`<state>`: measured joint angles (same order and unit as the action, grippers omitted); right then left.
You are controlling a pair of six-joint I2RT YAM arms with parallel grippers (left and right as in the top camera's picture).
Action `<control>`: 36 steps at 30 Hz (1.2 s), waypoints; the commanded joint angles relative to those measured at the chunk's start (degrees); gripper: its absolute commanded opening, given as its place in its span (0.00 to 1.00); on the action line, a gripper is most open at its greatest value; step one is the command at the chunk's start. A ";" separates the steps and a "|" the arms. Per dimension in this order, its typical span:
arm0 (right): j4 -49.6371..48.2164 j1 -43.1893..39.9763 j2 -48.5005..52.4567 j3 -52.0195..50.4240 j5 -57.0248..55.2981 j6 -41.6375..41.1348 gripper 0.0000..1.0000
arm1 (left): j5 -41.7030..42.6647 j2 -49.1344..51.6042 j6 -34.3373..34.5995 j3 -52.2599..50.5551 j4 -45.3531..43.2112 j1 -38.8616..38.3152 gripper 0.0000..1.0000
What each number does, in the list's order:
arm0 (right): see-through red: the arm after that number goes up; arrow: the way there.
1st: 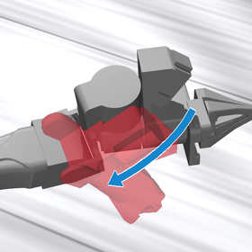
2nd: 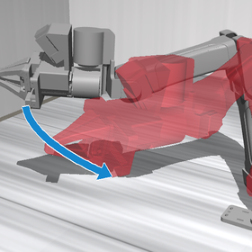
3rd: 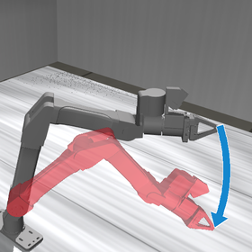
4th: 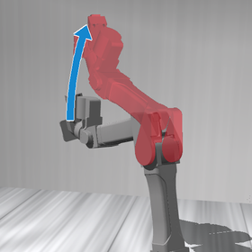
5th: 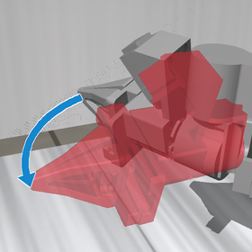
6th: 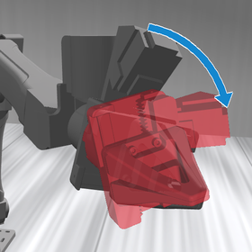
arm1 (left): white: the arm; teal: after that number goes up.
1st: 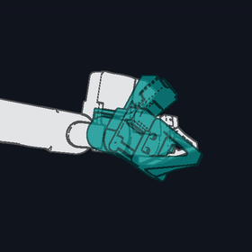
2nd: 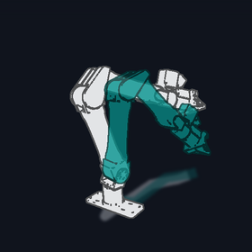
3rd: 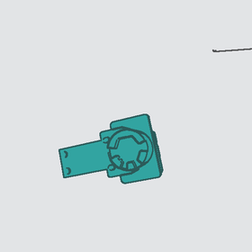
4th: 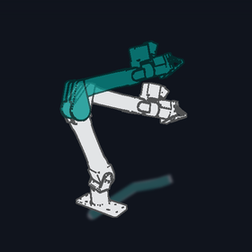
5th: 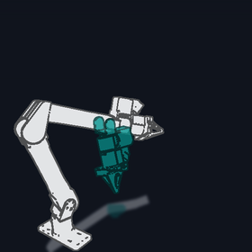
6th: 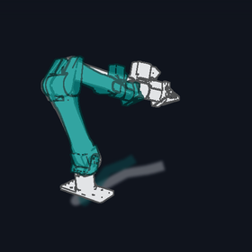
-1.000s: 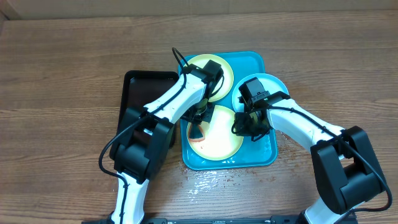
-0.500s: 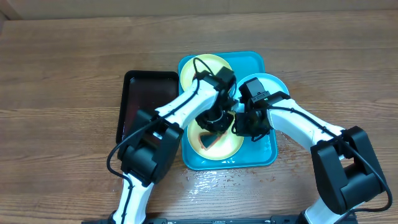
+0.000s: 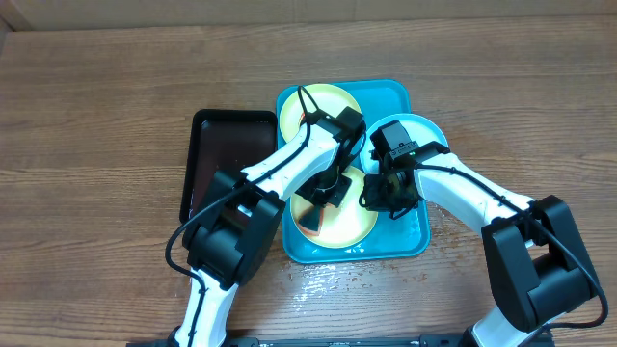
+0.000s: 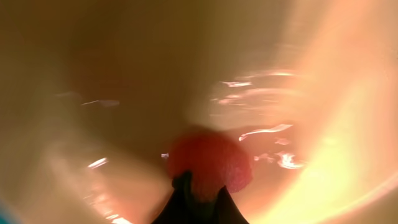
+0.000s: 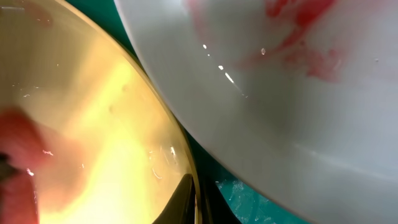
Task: Clean dirty plates on tray and stack at the side
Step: 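Scrub the lower yellow plate with the sponge in the left gripper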
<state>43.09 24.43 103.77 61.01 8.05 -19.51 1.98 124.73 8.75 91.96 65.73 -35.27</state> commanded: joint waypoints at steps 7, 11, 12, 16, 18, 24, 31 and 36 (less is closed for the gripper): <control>0.61 -0.44 0.52 -1.07 -6.08 -0.46 0.04 | -25.97 1.16 7.13 0.17 0.70 4.17 0.04; 0.63 -0.44 0.52 -1.07 -6.08 -0.46 0.04 | -25.38 1.16 7.10 2.03 0.63 4.63 0.04; 0.63 -0.44 0.52 -1.07 -6.08 -0.46 0.04 | -24.17 1.16 6.64 2.75 0.50 4.68 0.04; 0.63 -0.44 0.52 -1.07 -6.08 -0.48 0.04 | -11.32 1.16 0.48 4.74 -0.83 4.87 0.04; 0.63 -0.44 0.50 -1.07 -6.08 -0.48 0.04 | -2.16 1.16 -2.95 4.76 -1.88 4.87 0.04; 0.63 -0.44 0.52 -1.07 -6.08 -0.48 0.04 | 22.16 1.20 -8.63 4.61 -6.27 4.63 0.04; 0.68 -0.44 0.52 -1.07 -6.08 -0.48 0.04 | 33.40 1.22 -8.52 4.61 -8.83 3.65 0.04; 0.72 -0.44 0.52 -1.07 -6.08 -0.46 0.04 | 32.15 1.22 -8.13 4.55 -4.90 3.87 0.04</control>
<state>42.89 24.73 103.77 61.01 8.03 -20.14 31.22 124.86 2.33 95.31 59.33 -31.51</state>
